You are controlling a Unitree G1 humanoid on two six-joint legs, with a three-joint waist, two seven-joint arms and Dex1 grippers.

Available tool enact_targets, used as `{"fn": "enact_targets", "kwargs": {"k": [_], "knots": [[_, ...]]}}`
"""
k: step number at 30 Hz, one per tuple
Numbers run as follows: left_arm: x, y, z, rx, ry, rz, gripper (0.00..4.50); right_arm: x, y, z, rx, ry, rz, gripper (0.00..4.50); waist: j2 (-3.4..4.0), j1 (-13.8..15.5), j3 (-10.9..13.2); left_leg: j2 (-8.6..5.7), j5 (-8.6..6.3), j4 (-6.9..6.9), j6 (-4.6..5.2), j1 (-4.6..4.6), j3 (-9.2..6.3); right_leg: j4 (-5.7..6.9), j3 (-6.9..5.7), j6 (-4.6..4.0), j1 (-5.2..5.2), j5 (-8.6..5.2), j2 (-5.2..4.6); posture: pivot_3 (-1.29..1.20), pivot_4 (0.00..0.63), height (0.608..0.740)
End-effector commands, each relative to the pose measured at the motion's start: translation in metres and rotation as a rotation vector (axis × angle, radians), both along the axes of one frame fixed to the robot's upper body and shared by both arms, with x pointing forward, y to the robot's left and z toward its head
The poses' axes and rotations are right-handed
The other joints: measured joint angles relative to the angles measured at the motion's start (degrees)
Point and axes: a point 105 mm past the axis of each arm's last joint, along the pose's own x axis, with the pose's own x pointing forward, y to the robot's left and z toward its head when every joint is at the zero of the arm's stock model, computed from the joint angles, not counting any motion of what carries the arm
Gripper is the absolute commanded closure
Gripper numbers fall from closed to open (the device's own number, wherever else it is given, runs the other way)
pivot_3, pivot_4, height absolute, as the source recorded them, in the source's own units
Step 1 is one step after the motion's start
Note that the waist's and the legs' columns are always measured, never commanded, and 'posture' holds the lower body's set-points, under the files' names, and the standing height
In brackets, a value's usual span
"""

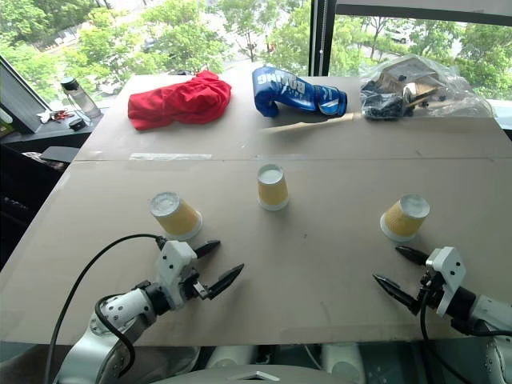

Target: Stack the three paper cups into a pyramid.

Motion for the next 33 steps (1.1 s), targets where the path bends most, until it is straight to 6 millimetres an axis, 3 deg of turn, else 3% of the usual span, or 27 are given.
{"fn": "enact_targets", "kwargs": {"k": [1, 24, 33], "knots": [[-0.002, -0.001, -0.001, -0.005, 0.007, -0.023, 0.00, 0.003, 0.001, 0.009, -0.003, -0.043, 0.009, 0.04, 0.00, 0.0, 0.0, 0.00, 0.00, 0.00, 0.00, 0.00, 0.00, 0.00, 0.00, 0.00, 0.00, 0.00, 0.00, 0.00, 0.150, 0.740], [-0.011, 0.001, 0.000, -0.022, -0.017, -0.026, 0.00, 0.003, 0.018, 0.032, 0.082, -0.148, 0.119, 0.04, -0.02, -0.1, 0.0, 0.00, -0.01, -0.03, 0.00, -0.01, 0.00, -0.02, 0.00, 0.07, -0.02, -0.04, -0.03, 0.00, 0.150, 0.740], [-0.013, 0.002, 0.021, -0.083, -0.130, 0.015, 0.00, 0.002, 0.026, 0.035, 0.076, -0.164, 0.171, 0.04, -0.03, -0.1, 0.0, 0.01, -0.01, -0.05, 0.00, -0.03, 0.00, -0.02, 0.00, 0.00, -0.05, -0.01, -0.06, 0.00, 0.150, 0.740]]}}
